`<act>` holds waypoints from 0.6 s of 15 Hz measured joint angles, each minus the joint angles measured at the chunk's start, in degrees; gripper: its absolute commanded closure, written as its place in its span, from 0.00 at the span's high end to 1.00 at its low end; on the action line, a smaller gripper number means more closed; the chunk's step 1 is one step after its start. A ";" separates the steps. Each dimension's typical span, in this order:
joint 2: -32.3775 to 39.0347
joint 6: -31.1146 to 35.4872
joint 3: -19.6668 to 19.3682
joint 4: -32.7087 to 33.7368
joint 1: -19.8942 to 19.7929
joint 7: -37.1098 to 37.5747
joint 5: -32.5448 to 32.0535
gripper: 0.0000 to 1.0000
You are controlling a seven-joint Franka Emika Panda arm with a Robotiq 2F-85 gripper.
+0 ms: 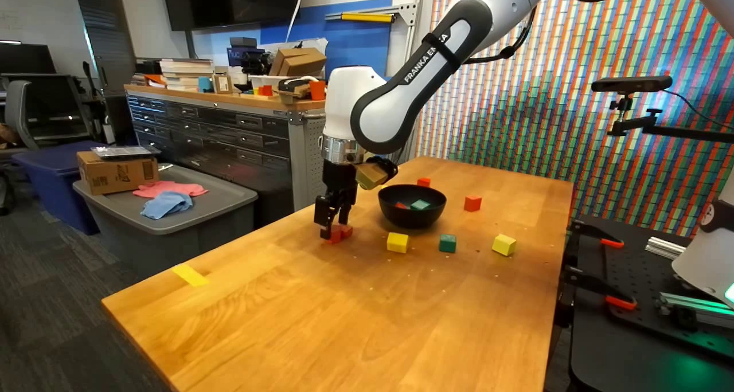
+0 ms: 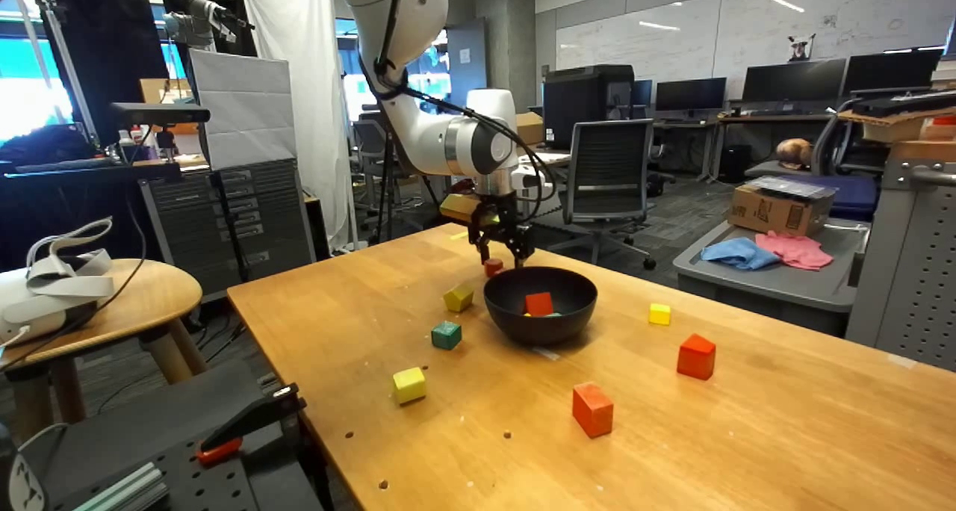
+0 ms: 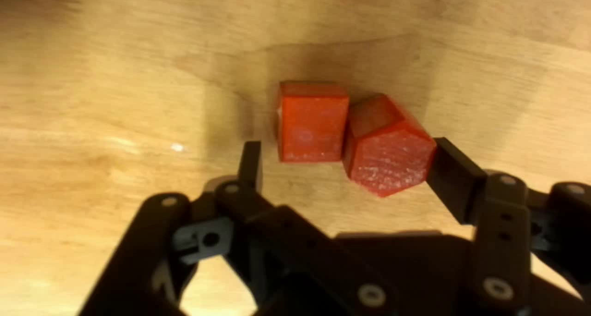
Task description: Take the blocks from the black bowl one at a time and place them on the table
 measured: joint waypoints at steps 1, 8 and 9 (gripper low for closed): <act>0.02 -0.46 -1.01 0.52 0.86 0.11 -1.04 1.00; -6.72 -3.96 -9.86 -1.81 8.25 7.41 -10.83 1.00; -8.68 -5.06 -10.25 -3.09 8.32 8.25 -11.19 1.00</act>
